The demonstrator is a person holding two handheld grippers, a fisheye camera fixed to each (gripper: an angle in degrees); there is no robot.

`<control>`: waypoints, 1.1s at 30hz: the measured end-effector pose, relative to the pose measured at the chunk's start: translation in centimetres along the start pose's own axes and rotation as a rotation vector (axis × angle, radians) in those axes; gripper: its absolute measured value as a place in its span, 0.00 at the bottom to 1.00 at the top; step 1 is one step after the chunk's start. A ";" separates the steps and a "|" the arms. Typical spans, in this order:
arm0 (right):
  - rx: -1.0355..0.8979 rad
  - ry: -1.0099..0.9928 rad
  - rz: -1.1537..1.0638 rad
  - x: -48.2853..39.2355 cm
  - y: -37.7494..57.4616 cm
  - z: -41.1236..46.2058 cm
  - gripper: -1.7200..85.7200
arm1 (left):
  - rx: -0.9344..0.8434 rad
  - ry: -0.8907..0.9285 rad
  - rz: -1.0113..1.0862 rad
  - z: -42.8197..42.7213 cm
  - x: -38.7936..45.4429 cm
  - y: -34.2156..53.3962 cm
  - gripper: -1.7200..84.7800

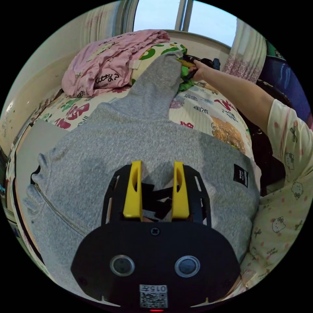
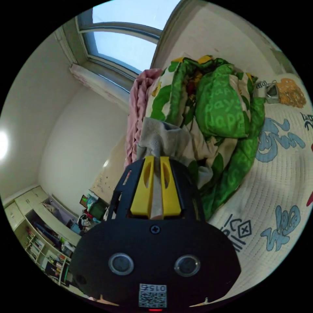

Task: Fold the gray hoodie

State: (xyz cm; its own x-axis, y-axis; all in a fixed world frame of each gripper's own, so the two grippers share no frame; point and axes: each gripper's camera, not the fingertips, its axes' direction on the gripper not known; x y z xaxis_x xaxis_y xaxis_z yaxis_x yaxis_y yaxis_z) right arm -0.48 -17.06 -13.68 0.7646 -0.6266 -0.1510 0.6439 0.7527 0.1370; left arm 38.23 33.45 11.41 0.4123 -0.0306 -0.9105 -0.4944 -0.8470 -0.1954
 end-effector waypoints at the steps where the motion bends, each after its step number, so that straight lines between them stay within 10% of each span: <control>1: -0.001 -0.006 -0.017 -0.6 0.5 -0.3 0.05 | 0.000 0.002 -0.001 0.3 -0.3 0.1 0.18; 8: -0.104 -0.332 -0.674 -16.1 18.0 -4.7 0.05 | 0.110 0.123 -0.060 0.7 -4.1 2.3 0.18; 14: -0.427 -0.498 -0.992 -21.4 39.2 -3.3 0.05 | 0.689 0.641 -0.473 -0.5 -16.4 13.0 0.21; 33: -1.035 -0.737 -1.288 -15.2 60.7 1.0 0.20 | 0.429 0.733 -0.287 13.0 -15.5 11.2 0.11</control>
State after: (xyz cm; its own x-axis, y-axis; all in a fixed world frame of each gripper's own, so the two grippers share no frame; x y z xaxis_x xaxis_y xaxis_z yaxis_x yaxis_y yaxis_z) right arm 26.96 37.95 -2.12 -0.1059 -0.5909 0.7998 0.7237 -0.5973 -0.3456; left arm 16.34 31.29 18.61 0.8766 -0.3043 -0.3727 -0.4799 -0.6077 -0.6328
